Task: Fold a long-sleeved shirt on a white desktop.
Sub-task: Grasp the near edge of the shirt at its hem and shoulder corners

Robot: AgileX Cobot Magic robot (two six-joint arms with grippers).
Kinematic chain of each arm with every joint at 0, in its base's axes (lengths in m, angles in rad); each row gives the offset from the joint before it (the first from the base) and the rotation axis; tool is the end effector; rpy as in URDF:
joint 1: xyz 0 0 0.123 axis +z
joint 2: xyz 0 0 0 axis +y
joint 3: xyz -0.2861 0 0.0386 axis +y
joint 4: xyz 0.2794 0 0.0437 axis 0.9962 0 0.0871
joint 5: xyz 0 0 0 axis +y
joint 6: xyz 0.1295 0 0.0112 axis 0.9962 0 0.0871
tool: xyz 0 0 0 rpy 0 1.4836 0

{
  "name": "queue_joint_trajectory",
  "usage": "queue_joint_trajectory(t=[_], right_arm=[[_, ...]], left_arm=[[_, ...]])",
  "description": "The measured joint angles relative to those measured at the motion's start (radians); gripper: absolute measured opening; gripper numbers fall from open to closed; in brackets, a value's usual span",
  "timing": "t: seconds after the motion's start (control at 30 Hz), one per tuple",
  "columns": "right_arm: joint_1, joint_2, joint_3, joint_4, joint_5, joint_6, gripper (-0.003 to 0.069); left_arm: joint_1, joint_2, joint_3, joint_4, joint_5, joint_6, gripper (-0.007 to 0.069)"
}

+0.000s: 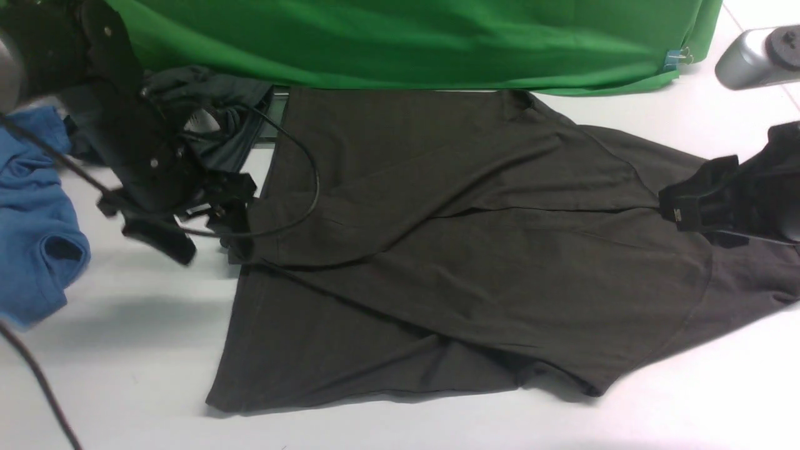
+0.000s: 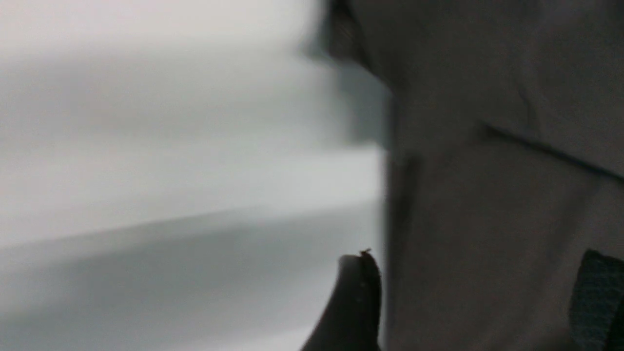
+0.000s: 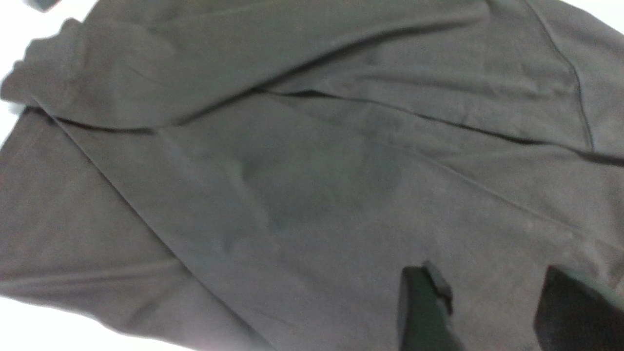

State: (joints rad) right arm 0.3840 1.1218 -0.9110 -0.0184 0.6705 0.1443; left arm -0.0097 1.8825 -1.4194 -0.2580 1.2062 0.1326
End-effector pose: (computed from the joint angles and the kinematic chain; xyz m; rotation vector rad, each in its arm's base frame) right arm 0.2638 0.1050 0.2890 -0.2957 2.3588 0.2340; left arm 0.3935 -0.0348 0.1715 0.0755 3.1144 -0.3767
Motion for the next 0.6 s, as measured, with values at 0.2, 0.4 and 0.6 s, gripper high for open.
queue_joint_trajectory(t=[0.2,0.4,0.6], right_arm=[[0.0,0.0,0.0,-0.006,0.021,0.002,0.0311],[0.0,0.0,0.0,-0.009,0.018,0.001,0.0311],[0.0,0.0,0.0,-0.01,0.0,0.001,0.0311]], left_arm=[[-0.02,-0.099,0.259,-0.036,0.003,-0.008,0.0594],[-0.063,-0.161,0.497,-0.059,-0.125,-0.058,0.0594],[-0.069,-0.153,0.547,-0.111,-0.254,-0.066,0.0588]])
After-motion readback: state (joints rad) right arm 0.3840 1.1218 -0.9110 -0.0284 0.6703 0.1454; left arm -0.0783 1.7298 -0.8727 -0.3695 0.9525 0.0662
